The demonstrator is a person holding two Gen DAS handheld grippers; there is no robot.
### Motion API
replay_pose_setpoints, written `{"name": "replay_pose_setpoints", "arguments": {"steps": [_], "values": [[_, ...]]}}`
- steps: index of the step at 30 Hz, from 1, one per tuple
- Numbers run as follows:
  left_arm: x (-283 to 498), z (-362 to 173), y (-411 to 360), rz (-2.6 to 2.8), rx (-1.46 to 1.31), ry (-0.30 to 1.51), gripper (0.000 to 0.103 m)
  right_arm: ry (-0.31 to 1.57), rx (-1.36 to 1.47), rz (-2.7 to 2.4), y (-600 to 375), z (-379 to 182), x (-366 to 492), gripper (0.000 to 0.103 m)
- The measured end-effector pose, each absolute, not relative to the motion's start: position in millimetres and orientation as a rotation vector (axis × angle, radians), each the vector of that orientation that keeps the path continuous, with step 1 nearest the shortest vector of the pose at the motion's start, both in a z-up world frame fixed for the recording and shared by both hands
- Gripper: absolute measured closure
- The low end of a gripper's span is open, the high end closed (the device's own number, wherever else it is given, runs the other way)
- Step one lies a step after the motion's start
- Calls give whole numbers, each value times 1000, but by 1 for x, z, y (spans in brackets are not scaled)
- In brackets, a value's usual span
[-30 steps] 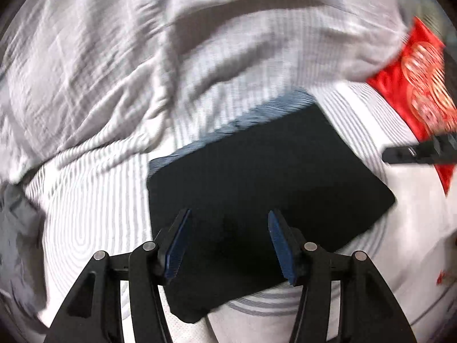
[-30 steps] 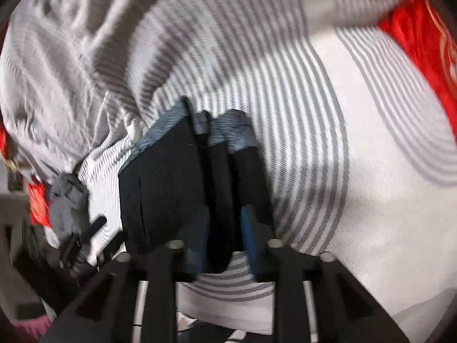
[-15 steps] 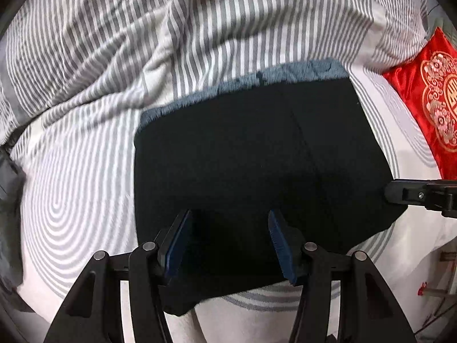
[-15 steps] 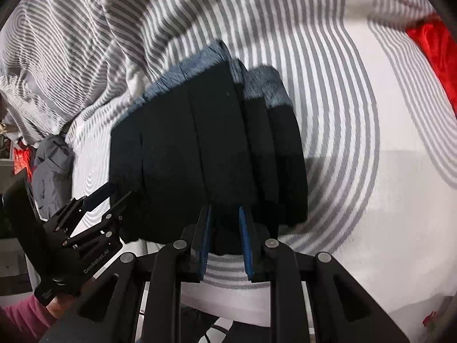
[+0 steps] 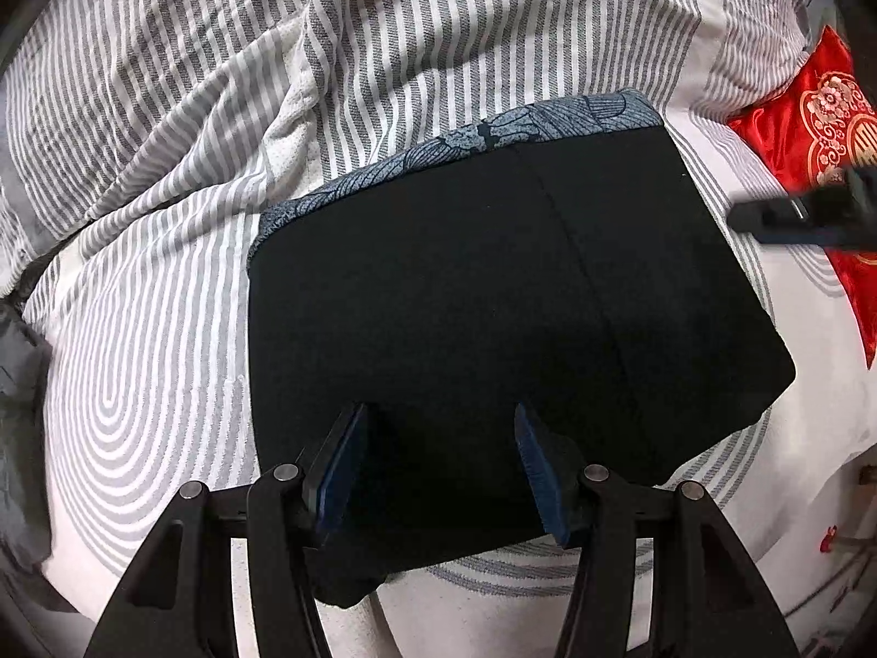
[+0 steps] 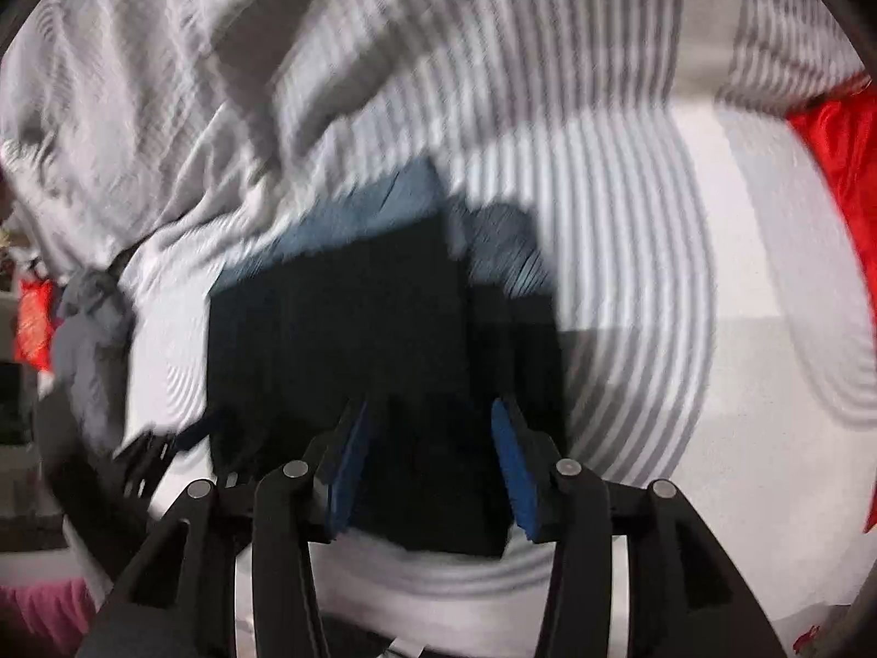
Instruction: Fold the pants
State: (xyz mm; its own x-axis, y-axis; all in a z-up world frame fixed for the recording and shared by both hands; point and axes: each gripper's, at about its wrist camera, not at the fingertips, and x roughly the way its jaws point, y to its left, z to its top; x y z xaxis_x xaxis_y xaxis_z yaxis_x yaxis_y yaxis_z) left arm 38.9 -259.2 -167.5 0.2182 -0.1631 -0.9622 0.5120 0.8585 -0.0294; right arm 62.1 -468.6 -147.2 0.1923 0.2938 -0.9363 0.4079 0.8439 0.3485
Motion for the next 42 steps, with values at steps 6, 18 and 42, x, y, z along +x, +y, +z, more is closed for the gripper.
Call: {"name": "replay_pose_setpoints", "arguments": {"steps": [6, 18, 42], "values": [[41, -132, -283, -570, 302, 1191, 46, 1402, 597, -225, -502, -162, 88, 53], [3, -161, -359, -764, 347, 1199, 46, 1502, 409, 4, -489, -208, 146, 53], [39, -148, -299, -568, 215, 1311, 46, 1438, 597, -79, -465, -162, 59, 48]]}}
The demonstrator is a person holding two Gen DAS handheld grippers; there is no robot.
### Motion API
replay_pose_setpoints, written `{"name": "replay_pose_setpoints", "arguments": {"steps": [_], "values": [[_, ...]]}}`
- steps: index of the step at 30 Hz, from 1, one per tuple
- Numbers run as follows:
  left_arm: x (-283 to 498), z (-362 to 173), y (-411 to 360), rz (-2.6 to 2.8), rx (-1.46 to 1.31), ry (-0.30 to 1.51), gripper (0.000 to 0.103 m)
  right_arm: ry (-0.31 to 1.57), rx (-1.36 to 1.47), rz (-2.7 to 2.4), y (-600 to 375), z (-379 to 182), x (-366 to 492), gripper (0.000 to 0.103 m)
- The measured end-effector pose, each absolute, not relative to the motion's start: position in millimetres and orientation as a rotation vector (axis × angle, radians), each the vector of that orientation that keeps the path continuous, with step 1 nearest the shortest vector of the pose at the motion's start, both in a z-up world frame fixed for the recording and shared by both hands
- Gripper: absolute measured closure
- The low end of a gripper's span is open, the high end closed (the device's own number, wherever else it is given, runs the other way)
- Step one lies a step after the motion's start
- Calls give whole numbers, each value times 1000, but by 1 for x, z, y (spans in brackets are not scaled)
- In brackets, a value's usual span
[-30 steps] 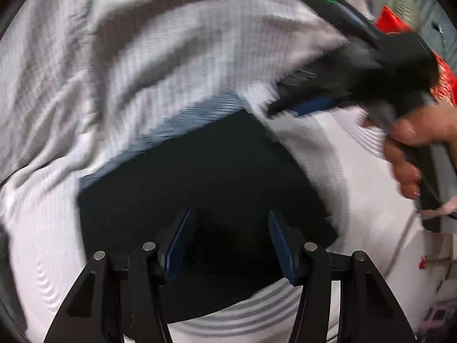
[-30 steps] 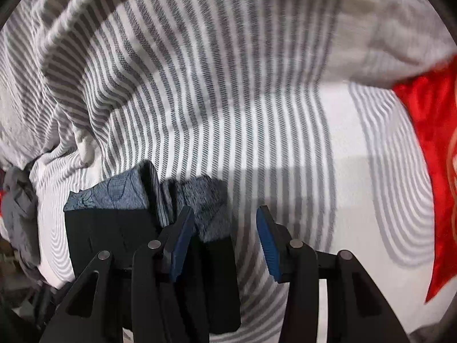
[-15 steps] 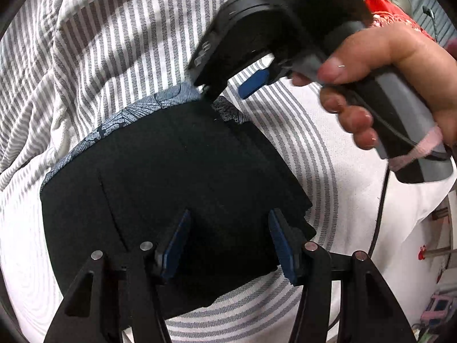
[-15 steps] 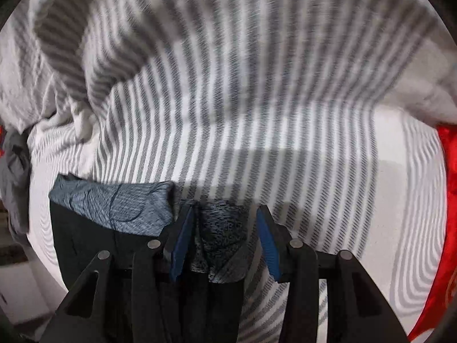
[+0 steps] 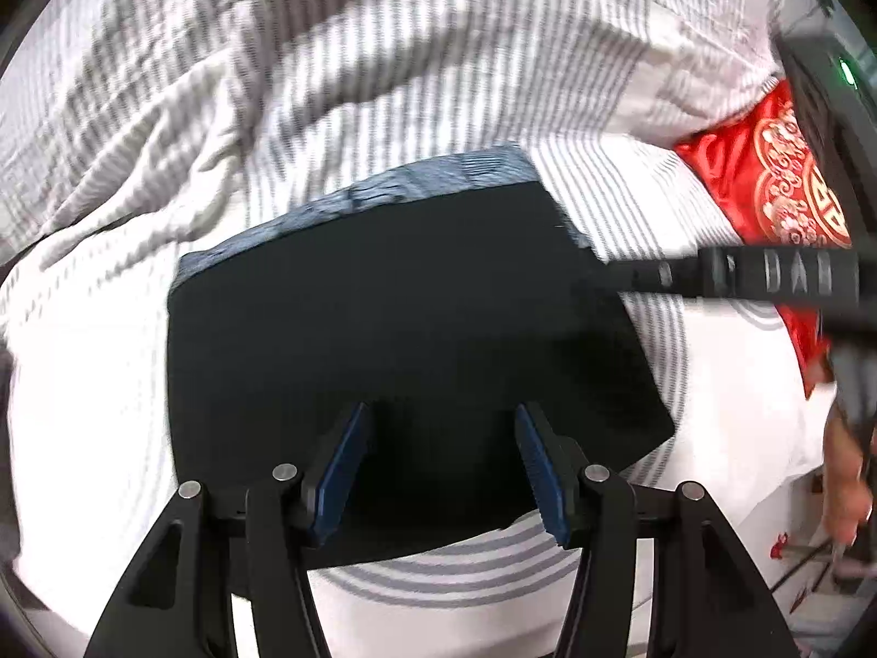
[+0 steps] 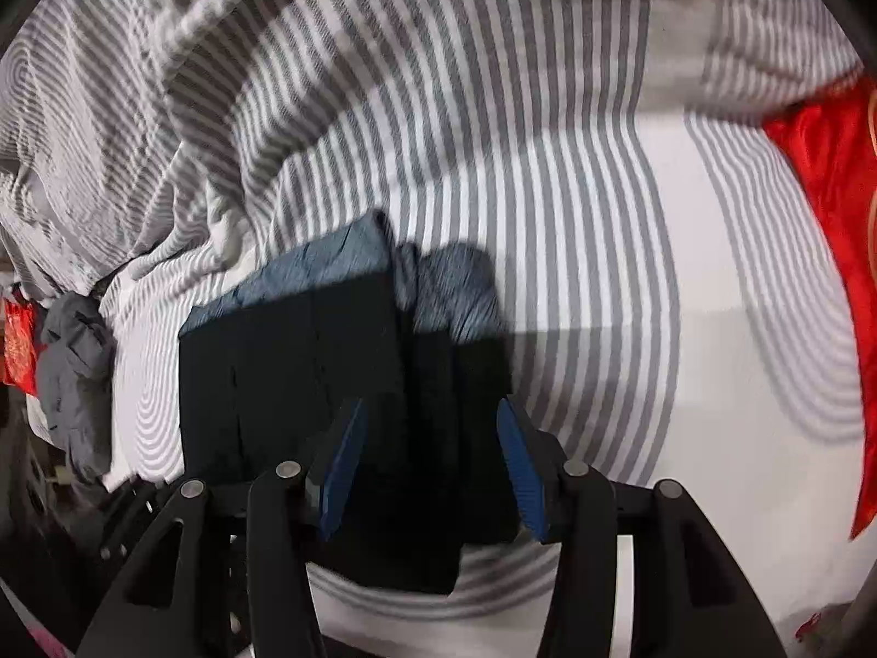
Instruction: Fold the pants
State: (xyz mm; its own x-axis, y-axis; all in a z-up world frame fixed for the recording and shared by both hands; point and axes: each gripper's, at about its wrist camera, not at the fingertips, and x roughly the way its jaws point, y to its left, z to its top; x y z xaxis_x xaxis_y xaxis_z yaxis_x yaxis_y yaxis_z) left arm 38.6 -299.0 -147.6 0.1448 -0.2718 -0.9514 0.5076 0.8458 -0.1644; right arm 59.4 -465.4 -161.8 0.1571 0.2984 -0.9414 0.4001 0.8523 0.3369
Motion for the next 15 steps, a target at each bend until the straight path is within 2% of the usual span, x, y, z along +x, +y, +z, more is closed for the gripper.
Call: {"name": "replay_pose_setpoints", "arguments": {"steps": [3, 8, 11, 12, 13, 14, 15], "values": [[36, -149, -288, -540, 209, 1320, 46, 1500, 578, -70, -449, -180, 53, 45], [34, -150, -274, -506, 206, 1334, 46, 1500, 499, -89, -436, -189, 53, 35], [37, -154, -268, -476, 190, 1351, 46, 1523, 528, -112, -442, -195, 52, 24], [37, -156, -267, -467, 186, 1352, 46, 1527, 561, -118, -445, -198, 51, 24], [38, -157, -267, -455, 183, 1352, 42, 1528, 585, -122, -450, -199, 49, 23], [39, -158, -264, -443, 175, 1349, 21, 1526, 592, -124, -451, -199, 48, 22], [39, -158, -263, -439, 163, 1339, 12, 1524, 584, -124, -451, -198, 47, 22]]}}
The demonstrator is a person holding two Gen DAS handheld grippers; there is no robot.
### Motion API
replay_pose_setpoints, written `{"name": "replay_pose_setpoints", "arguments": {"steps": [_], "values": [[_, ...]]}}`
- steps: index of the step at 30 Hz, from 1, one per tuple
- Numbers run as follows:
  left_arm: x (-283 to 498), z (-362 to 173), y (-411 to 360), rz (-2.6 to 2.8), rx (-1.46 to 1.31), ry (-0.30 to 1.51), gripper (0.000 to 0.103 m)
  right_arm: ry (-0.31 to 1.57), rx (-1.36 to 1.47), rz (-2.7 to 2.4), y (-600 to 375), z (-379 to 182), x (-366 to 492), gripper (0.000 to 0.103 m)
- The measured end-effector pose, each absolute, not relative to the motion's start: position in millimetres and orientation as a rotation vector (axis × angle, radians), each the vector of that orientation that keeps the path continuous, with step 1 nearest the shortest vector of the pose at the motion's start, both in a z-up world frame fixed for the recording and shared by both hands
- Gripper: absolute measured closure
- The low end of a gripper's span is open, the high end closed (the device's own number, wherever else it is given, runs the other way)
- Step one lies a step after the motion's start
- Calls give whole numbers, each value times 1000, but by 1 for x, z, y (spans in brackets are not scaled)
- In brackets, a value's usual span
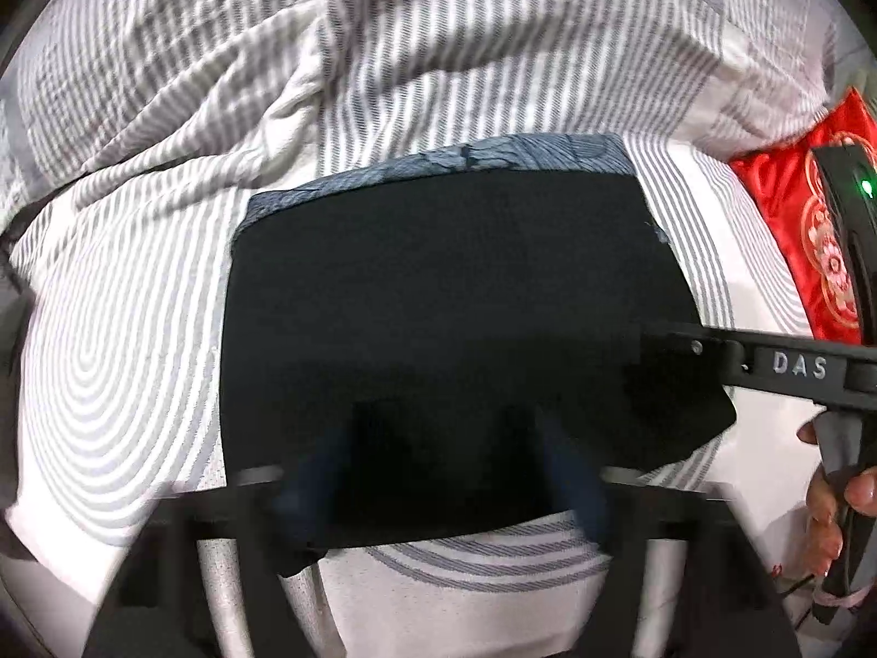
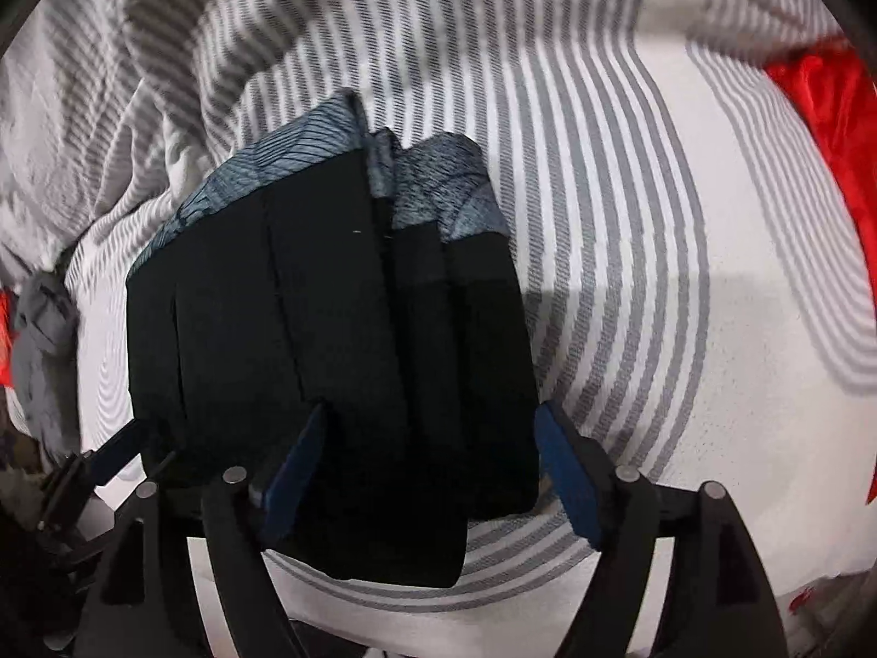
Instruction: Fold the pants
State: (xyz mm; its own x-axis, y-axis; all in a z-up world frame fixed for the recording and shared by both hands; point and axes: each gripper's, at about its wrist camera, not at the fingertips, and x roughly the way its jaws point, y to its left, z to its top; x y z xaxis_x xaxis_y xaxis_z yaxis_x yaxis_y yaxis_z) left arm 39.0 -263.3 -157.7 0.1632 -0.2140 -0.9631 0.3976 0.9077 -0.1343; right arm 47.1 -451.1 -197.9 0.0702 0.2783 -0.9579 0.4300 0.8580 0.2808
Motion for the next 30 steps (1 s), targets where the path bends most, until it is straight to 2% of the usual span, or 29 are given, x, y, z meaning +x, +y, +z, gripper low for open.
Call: {"name": "replay_pose_setpoints", "arguments": {"steps": [19, 22, 30], "values": [[30, -183, -258, -420, 210, 1377, 12, 1479, 462, -152, -438, -189, 36, 19], [31, -188, -257, -414, 220, 1397, 2, 1478, 460, -149, -437, -188, 32, 19], [30, -191, -251, -445, 193, 1405, 2, 1491, 496, -140, -443, -186, 20, 19]]}}
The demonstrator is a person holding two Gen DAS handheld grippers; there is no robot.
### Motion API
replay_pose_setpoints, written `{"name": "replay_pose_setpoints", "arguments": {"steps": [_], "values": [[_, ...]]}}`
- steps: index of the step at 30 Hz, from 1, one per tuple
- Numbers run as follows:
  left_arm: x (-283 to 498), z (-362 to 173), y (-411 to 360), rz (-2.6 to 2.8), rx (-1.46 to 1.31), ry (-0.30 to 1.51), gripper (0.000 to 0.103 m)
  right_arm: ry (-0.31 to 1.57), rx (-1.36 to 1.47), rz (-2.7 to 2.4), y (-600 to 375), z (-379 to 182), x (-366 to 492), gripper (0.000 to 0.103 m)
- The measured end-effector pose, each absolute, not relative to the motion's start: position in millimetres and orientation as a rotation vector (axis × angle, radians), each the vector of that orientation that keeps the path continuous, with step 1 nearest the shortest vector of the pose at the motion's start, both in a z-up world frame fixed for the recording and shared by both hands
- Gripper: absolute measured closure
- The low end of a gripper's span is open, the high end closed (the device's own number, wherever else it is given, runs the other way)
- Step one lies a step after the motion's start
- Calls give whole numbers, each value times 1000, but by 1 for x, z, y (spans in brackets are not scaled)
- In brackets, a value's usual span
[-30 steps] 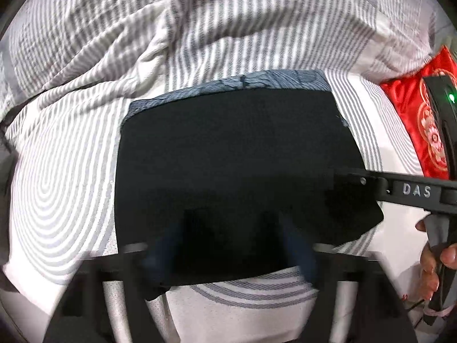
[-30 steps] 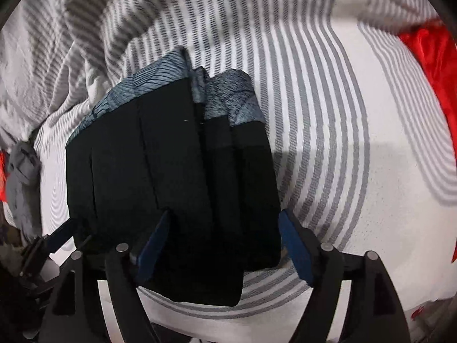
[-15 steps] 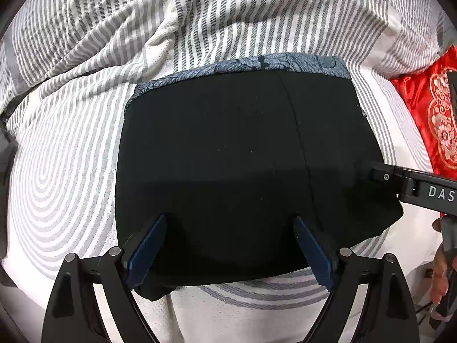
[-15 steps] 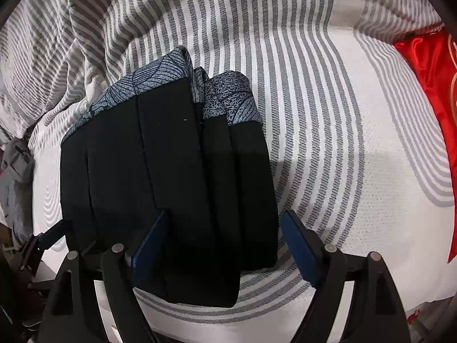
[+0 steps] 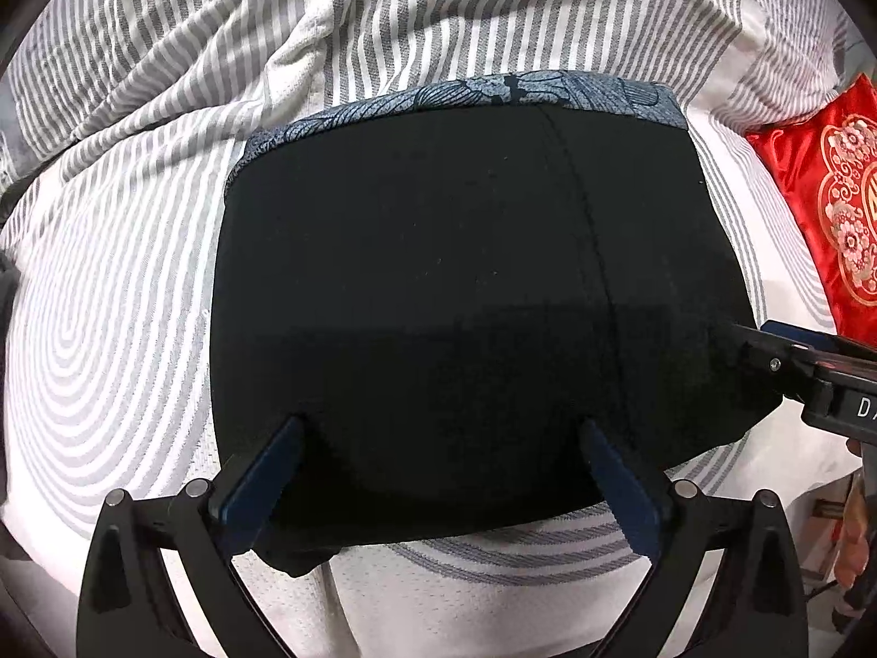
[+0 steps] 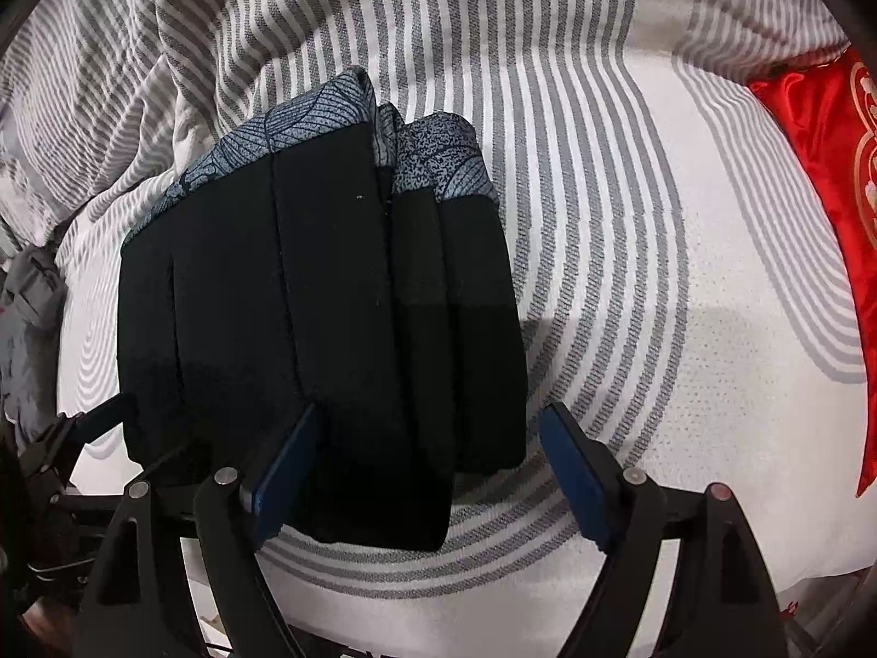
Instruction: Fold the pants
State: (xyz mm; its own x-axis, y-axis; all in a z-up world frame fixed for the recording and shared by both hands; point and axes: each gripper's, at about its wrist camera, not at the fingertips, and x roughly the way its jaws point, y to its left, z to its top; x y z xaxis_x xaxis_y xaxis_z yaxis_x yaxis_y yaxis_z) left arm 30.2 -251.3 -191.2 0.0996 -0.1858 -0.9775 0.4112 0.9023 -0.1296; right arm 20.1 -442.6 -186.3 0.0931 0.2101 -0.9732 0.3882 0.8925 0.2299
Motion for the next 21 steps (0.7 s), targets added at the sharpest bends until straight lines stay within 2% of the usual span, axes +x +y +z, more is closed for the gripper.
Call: {"name": "replay_pose_setpoints", "arguments": {"steps": [21], "values": [[39, -192, -234, -456, 125, 1427, 2, 1482, 465, -156, -428, -166, 29, 19]]}}
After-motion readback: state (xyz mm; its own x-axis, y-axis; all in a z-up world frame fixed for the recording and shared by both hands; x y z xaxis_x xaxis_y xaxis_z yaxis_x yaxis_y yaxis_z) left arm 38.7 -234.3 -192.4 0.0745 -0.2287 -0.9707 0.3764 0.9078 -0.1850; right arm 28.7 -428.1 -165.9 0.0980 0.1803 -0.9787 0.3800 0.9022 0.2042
